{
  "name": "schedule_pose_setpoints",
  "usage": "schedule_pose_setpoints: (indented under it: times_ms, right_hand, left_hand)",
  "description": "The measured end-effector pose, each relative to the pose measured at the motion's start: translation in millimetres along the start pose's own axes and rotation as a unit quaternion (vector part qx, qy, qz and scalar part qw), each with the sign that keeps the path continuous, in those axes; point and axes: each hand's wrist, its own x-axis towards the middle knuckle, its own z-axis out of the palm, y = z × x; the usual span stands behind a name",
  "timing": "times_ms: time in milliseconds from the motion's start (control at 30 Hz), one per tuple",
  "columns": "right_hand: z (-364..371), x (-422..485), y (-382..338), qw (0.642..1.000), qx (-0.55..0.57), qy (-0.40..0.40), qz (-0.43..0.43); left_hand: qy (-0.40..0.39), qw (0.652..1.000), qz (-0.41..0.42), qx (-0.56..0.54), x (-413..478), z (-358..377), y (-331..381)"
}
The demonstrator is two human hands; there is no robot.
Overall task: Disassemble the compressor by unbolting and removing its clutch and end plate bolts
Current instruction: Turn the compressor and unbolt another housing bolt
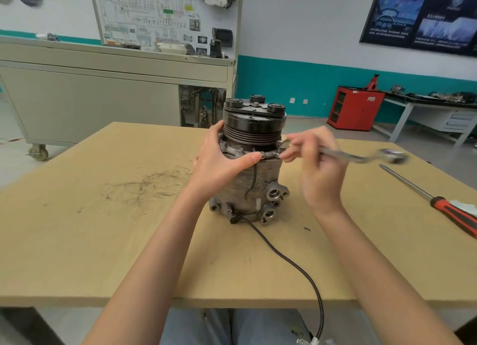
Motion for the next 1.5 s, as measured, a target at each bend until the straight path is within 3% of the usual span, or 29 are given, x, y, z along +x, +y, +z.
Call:
schedule_pose_setpoints:
  times_ms: [33,133,233,333,467,533,600,667,700,767,833,933,1067,1267,1333,1400,1500]
  right_hand:
    - [-5.8,0.0,5.1,0.986,0.124,0.018,0.113]
    - [-18.2,18.7,29.7,0.87,0.355,-0.002,0.342]
    - [-16.3,37.2,47.2,0.802,0.422,-0.069,0.416]
    - [-12.4,41.6,52.9,0.785,0.439,-0.093,0.427]
    - [-34.4,50.8,31.2,0.797,0.417,-0.096,0.426]
    - [-45.1,58.7,9.9,0.832,0.345,-0.108,0.421]
    - [-43.7,62.8,-13.2,0.896,0.192,-0.115,0.383]
    - [-30.5,59.1,-31.8,0.956,-0.046,-0.123,0.264]
    - [-23.1,54.9,-37.7,0.961,-0.165,-0.136,0.177]
    - [-9.6,41.5,-44.3,0.919,-0.352,-0.178,0.008]
    - [1.3,29.1,-47.4,0.879,-0.424,-0.186,-0.115]
    - [15.9,16.2,-49.9,0.869,-0.431,-0.158,-0.184]
    - [25.6,4.9,-46.7,0.857,-0.459,-0.142,-0.185]
    - [29.3,2.6,-36.7,0.876,-0.423,-0.079,-0.217]
    - [19.8,5.2,-24.8,0.897,-0.367,-0.067,-0.238]
    - [1.9,10.0,-9.7,0.94,-0.258,-0.048,-0.22]
    - [-16.6,8.9,5.9,0.998,-0.03,-0.045,-0.034]
  left_hand:
    - [0.0,1.0,-0.001,0.001,-0.1,0.3,-0.2]
    - [-0.002,1.0,-0.004,0.003,0.3,-0.1,0.6]
    - [-0.008,1.0,-0.009,0.006,-0.7,-0.9,2.0]
    - [-0.007,1.0,-0.009,0.009,-0.6,-2.4,2.3]
    - [-0.007,1.0,-0.007,0.004,-1.0,-2.0,2.1]
    - [-0.007,1.0,-0.008,0.005,-1.1,-1.6,1.7]
    - [-0.007,1.0,-0.008,0.003,-0.5,-1.3,1.1]
    - [-0.006,1.0,-0.007,0.005,-0.1,-1.2,1.1]
    - [-0.006,1.0,-0.006,0.006,-0.3,-1.2,0.9]
    - [-0.007,1.0,-0.002,0.006,-0.4,-1.2,0.5]
    - [-0.006,1.0,-0.002,0.006,-0.7,-1.0,1.0]
    - [-0.013,1.0,-0.002,0.005,2.0,0.9,1.0]
    - [-0.014,1.0,-0.021,-0.014,4.1,1.5,-0.3]
    - [-0.01,0.999,-0.026,-0.019,5.0,2.6,-0.4]
    - [-0.016,1.0,-0.011,-0.01,4.7,2.0,-1.7]
    - [-0.008,1.0,-0.001,-0.007,3.3,0.9,-2.1]
    - [0.009,1.0,0.003,0.011,1.0,1.3,-0.5]
